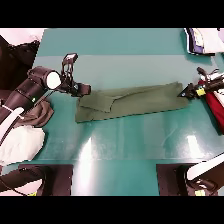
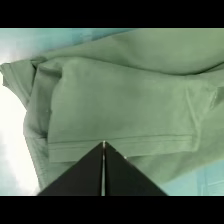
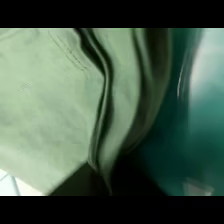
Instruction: Fold the shirts.
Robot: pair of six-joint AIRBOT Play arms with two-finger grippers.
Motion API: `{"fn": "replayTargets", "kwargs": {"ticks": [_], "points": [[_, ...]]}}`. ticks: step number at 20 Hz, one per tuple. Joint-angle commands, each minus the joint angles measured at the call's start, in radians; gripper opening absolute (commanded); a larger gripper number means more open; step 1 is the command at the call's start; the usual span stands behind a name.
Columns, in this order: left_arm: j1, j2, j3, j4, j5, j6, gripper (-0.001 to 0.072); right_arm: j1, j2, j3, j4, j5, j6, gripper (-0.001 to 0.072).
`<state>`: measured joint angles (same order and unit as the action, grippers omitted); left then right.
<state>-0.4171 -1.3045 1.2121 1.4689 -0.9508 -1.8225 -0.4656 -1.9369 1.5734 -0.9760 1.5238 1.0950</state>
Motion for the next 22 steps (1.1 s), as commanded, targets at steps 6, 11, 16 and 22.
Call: {"fn": "replayTargets", "kwargs": {"ticks": [6,11,16,22], "points": [[-0.142,-0.063,0.036,-0.105,0.171,0.05,0.0028,0.048,0.133,0.002,0.259,0.034,-0.076,0.0016],[-0.243,-0.32,0.25,-0.175,0.196,0.132,0.0028,0.127,0.351,0.002,0.332,0.043,-0.023,0.0016],[-0.283,-0.557,0.466,-0.247,0.161,0.163,0.0028,0.31,0.513,0.002,0.329,0.021,0.036,0.0015],[-0.282,-0.6,0.473,-0.242,0.164,0.166,0.0028,0.47,0.571,0.002,0.319,-0.029,0.098,0.0015]]}}
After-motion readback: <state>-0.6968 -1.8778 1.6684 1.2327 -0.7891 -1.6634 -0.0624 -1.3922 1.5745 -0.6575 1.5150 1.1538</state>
